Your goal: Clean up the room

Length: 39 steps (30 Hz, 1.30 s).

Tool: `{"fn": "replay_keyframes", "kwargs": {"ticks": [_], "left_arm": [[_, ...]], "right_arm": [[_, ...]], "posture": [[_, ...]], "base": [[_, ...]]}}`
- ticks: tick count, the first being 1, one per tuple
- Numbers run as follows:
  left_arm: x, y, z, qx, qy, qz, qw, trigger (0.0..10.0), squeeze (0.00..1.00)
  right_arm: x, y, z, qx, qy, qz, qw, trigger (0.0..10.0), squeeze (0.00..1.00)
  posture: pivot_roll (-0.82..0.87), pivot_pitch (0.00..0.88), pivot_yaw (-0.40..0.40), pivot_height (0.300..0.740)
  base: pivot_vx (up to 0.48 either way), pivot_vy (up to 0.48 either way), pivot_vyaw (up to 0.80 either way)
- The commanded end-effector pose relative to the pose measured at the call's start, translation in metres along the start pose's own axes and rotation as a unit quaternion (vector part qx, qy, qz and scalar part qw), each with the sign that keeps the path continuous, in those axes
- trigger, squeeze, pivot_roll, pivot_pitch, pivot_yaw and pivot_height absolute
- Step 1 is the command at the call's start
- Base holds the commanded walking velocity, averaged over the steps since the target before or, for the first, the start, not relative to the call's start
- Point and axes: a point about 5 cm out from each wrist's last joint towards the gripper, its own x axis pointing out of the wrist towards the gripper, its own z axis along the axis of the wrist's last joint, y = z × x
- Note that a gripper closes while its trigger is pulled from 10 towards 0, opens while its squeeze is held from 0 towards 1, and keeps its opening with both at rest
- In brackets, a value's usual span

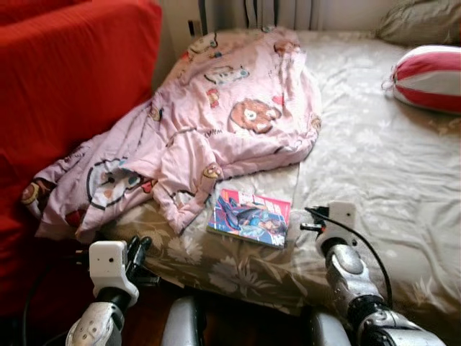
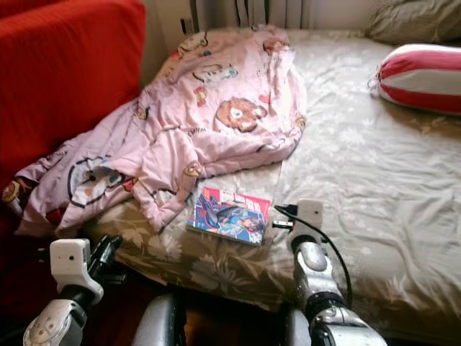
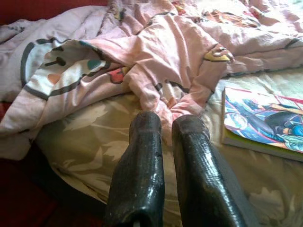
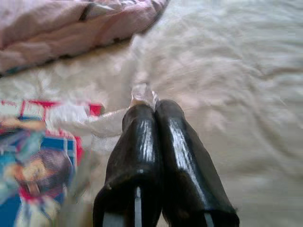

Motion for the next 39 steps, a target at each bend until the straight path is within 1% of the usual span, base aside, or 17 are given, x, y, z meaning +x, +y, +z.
{"fn": "replay_keyframes", "kwargs": {"ticks": [1,4,6,7,8,10,11,12,13,14,17,18,19,26,30,34,39], "left_arm": [[0.001,0.004,-0.007,0.003,0.007,0.009,1.000,10.0,0.00],[0.003,0.006,-0.012,-0.003,0.012,0.016,1.000,10.0,0.00],[0.005,0.008,-0.018,-0.007,0.016,0.022,1.000,10.0,0.00],[0.006,0.008,-0.018,-0.008,0.017,0.022,1.000,10.0,0.00],[0.006,0.008,-0.018,-0.008,0.017,0.023,1.000,10.0,0.00],[0.007,0.008,-0.019,-0.008,0.016,0.023,1.000,10.0,0.00],[0.008,0.008,-0.020,-0.008,0.016,0.024,1.000,10.0,0.00],[0.008,0.009,-0.022,-0.009,0.017,0.025,1.000,10.0,0.00],[0.009,0.009,-0.024,-0.010,0.019,0.025,0.999,10.0,0.00],[0.009,0.009,-0.028,-0.011,0.025,0.025,0.999,10.0,0.00],[0.008,0.010,-0.039,-0.014,0.044,0.026,0.999,10.0,0.00],[0.008,0.011,-0.055,-0.014,0.068,0.028,0.997,10.0,0.00],[0.008,0.012,-0.059,-0.015,0.075,0.029,0.997,10.0,0.00],[0.011,0.009,-0.072,-0.018,0.099,0.015,0.995,10.0,0.00],[0.010,0.009,-0.088,-0.004,0.126,0.004,0.992,10.0,0.00],[0.010,0.010,-0.095,-0.003,0.140,0.001,0.990,10.0,0.00],[0.004,0.011,-0.111,-0.003,0.180,0.001,0.984,10.0,0.00]], "right_arm": [[-0.008,-0.001,-0.004,0.008,-0.020,0.005,1.000,0.0,0.00],[-0.015,-0.001,-0.009,0.004,-0.027,0.012,1.000,0.0,0.00],[-0.026,0.000,-0.012,-0.002,-0.044,0.024,0.999,0.0,0.00],[-0.028,-0.001,-0.012,0.000,-0.047,0.024,0.999,1.0,0.00],[-0.029,-0.001,-0.012,0.002,-0.049,0.023,0.999,1.0,0.00],[-0.031,-0.002,-0.011,0.004,-0.053,0.019,0.998,0.0,0.00],[-0.031,-0.003,-0.010,0.007,-0.056,0.017,0.998,0.0,0.00],[-0.032,-0.001,-0.007,0.014,-0.064,0.019,0.998,1.8,0.00],[-0.032,0.000,-0.007,0.014,-0.064,0.025,0.998,9.2,0.00],[-0.032,0.002,-0.008,0.012,-0.061,0.030,0.998,10.0,0.00],[-0.032,0.003,-0.011,0.010,-0.051,0.035,0.998,10.0,0.00],[-0.033,0.006,-0.009,0.009,-0.058,0.045,0.997,10.0,0.00],[-0.034,0.008,-0.006,0.012,-0.065,0.051,0.996,10.0,0.00],[-0.030,0.012,-0.001,0.005,-0.063,0.058,0.996,10.0,0.00],[-0.033,0.001,-0.027,0.006,-0.005,0.022,1.000,10.0,0.00],[-0.038,-0.005,-0.041,0.020,0.026,0.004,0.999,10.0,0.00],[-0.048,-0.014,-0.069,-0.010,0.093,-0.002,0.996,10.0,0.00]], "posture": [[0.13,0.000,0.053,0.578],[0.12,0.000,0.053,0.578],[0.10,0.000,0.052,0.578],[0.10,0.000,0.051,0.578],[0.10,0.000,0.051,0.578],[0.10,0.000,0.050,0.578],[0.10,0.000,0.051,0.578],[0.09,0.000,0.049,0.578],[0.09,0.000,0.049,0.578],[0.09,0.000,0.048,0.578],[0.10,0.000,0.042,0.578],[0.11,0.000,0.036,0.578],[0.11,0.000,0.036,0.578],[0.10,0.000,0.038,0.613],[0.09,0.000,0.037,0.643],[0.10,0.000,0.039,0.663],[0.10,0.000,0.042,0.698]], "base": [[0.000,0.000,0.00],[0.000,0.000,0.00],[0.000,0.000,0.00],[0.000,0.000,0.00],[0.000,0.000,0.00],[0.000,0.000,0.00],[0.000,0.000,0.00],[0.000,0.000,0.00],[0.000,0.000,0.00],[0.000,0.000,0.00],[0.000,0.000,0.00],[0.000,0.000,0.00],[0.000,0.000,0.00],[0.000,0.000,0.00],[0.000,0.000,0.00],[0.000,0.000,0.00],[0.000,0.000,0.00]]}}
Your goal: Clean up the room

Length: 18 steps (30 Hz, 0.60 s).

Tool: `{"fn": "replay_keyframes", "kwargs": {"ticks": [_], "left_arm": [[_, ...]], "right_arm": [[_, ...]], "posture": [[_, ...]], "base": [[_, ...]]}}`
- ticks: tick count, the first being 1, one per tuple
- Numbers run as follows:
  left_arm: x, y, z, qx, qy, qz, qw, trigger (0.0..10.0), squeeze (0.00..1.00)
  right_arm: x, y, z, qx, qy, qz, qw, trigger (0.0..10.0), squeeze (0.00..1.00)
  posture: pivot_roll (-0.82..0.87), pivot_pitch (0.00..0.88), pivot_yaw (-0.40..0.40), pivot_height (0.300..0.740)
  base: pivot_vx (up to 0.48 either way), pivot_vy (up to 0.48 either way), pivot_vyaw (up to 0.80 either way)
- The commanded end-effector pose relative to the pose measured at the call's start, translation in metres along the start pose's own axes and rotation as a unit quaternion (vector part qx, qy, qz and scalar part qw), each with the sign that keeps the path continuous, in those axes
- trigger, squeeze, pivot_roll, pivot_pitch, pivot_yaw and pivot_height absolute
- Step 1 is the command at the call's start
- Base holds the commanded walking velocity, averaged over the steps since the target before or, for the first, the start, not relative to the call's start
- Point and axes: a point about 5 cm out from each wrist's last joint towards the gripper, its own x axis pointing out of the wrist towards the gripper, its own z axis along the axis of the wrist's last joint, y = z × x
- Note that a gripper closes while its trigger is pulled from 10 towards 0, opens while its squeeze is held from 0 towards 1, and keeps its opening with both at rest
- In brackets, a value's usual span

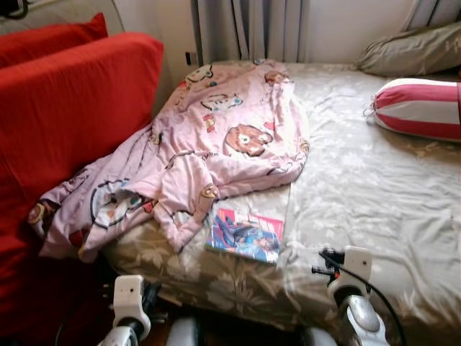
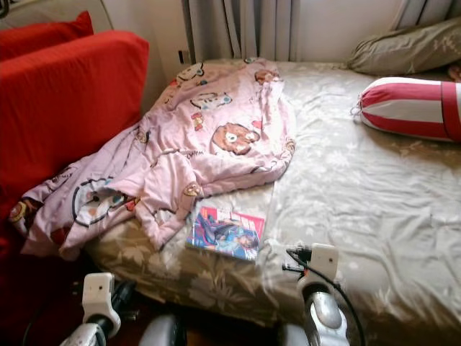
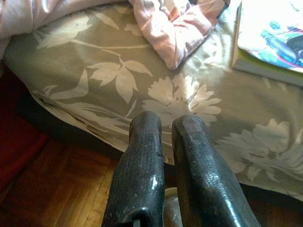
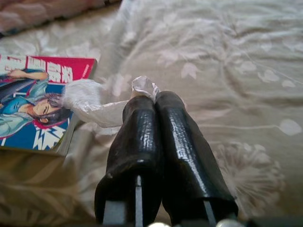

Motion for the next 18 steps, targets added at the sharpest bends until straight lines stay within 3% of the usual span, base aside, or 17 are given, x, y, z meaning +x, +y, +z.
{"fn": "replay_keyframes", "kwargs": {"ticks": [1,5,7,10,15,18], "left_arm": [[-0.001,0.004,-0.005,0.014,0.014,0.002,1.000,10.0,0.00],[-0.001,0.004,-0.014,0.013,0.039,-0.003,0.999,10.0,0.00],[-0.002,0.002,-0.023,0.013,0.063,-0.006,0.998,10.0,0.00],[-0.004,0.001,-0.031,0.013,0.086,-0.004,0.996,10.0,0.00],[-0.010,0.001,-0.048,0.009,0.137,0.004,0.990,10.0,0.00],[-0.017,0.005,-0.061,0.007,0.182,0.020,0.983,10.0,0.00]], "right_arm": [[-0.001,-0.002,-0.007,-0.009,0.020,-0.004,1.000,10.0,0.00],[-0.006,-0.014,-0.019,-0.020,0.048,-0.026,0.998,10.0,0.00],[-0.016,-0.033,-0.034,-0.006,0.083,-0.073,0.994,10.0,0.00],[-0.025,-0.046,-0.046,0.009,0.111,-0.101,0.989,10.0,0.00],[-0.040,-0.048,-0.069,0.039,0.168,-0.115,0.978,10.0,0.00],[-0.051,-0.042,-0.088,0.022,0.227,-0.103,0.968,10.0,0.00]], "posture": [[0.10,0.000,0.042,0.698],[0.09,0.000,0.044,0.723],[0.09,0.000,0.042,0.738],[0.09,0.000,0.043,0.740],[0.06,0.000,0.059,0.740],[0.06,0.000,0.069,0.740]], "base": [[0.000,0.000,0.00],[0.000,0.000,0.00],[0.000,0.000,0.00],[0.000,0.000,0.00],[0.000,0.000,0.00],[0.000,0.000,0.00]]}}
